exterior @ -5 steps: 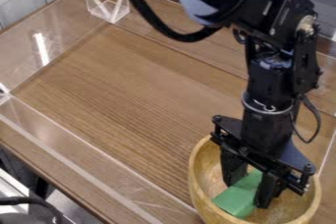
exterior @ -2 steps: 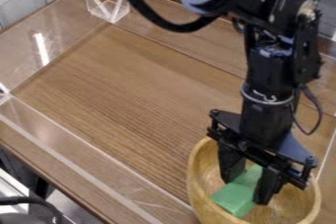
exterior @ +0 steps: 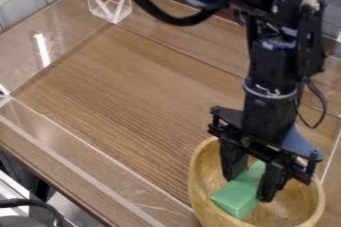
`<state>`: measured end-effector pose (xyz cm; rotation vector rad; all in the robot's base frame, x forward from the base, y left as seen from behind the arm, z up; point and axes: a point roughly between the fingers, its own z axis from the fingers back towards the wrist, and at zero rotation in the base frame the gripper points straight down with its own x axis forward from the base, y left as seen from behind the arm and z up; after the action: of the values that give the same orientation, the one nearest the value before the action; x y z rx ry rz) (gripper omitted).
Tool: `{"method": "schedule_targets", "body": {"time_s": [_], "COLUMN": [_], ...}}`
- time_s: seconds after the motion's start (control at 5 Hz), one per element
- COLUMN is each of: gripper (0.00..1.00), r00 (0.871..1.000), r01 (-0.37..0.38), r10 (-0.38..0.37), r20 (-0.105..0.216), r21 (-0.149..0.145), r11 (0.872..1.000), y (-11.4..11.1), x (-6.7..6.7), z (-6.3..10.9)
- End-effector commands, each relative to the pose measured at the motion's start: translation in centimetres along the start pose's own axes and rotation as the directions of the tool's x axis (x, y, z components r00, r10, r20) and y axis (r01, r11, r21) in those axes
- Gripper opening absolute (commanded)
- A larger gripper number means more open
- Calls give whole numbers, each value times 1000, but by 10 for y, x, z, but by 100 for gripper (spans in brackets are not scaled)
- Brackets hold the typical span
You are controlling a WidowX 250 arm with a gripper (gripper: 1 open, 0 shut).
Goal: Remove the green block from inside the brown bowl and put it on the table
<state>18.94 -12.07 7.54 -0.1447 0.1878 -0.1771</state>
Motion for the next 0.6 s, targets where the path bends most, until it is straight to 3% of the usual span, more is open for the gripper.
{"method": "schedule_targets", "body": {"time_s": [0.0,0.4], "gripper": [0,0], "r00": [998,997], "r01": [-7,-24], "r10": [9,26], "r20": [65,70], "r21": [-23,-31], "r11": [1000,999], "y": [-3,0], "x": [6,4], "z": [21,23]}}
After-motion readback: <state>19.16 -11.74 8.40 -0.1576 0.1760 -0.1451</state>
